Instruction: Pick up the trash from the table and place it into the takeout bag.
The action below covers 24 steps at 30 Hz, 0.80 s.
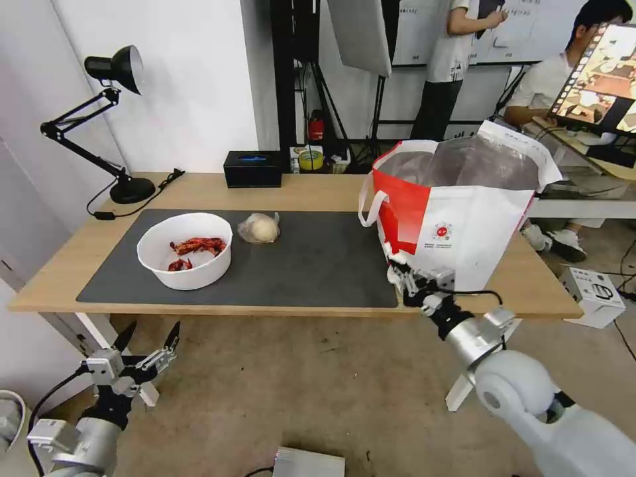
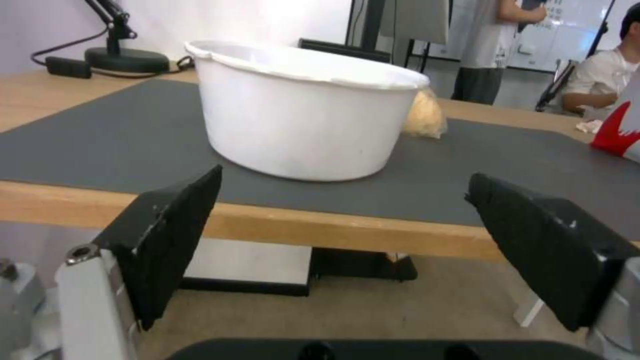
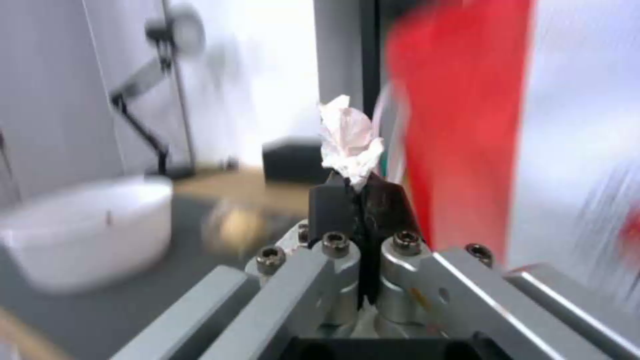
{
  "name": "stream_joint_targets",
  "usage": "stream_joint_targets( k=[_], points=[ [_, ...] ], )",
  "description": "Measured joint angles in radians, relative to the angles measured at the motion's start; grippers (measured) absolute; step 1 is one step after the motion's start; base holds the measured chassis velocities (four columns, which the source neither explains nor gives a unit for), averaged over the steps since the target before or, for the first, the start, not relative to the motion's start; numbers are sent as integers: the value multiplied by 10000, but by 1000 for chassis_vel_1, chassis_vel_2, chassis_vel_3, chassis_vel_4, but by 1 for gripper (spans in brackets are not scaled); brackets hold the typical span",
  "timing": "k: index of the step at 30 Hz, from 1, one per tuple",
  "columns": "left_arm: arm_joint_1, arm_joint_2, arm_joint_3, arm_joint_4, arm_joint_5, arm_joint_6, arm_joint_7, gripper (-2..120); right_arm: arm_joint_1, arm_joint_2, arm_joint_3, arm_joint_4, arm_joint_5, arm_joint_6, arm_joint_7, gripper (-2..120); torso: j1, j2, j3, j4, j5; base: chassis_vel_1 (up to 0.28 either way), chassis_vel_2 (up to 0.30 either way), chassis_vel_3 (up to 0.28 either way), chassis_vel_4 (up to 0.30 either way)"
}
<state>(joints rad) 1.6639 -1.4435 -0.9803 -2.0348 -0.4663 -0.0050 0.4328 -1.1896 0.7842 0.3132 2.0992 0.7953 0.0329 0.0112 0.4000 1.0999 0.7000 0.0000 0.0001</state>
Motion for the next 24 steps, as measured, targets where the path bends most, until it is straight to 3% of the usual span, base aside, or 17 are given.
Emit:
stream_joint_targets(
  k=[6,14,24],
  points=[
    [-71,142,-36,120,-105,12,-13,100,845,-503,785,408,1082,0,155,0,0,0,0,0,-1,0,0,0,0],
    [-141,124,73,142,-87,15,-13,100,1799,-614,929,243,1619,-108,610,0,1,0,0,0,0,0,0,0,0],
    [-253,174,-4,157,-112,29,-18,100,3991,-1054,479,-838,2619,-1543,1768,0,1,0,1,0,0,0,0,0,0]
  ],
)
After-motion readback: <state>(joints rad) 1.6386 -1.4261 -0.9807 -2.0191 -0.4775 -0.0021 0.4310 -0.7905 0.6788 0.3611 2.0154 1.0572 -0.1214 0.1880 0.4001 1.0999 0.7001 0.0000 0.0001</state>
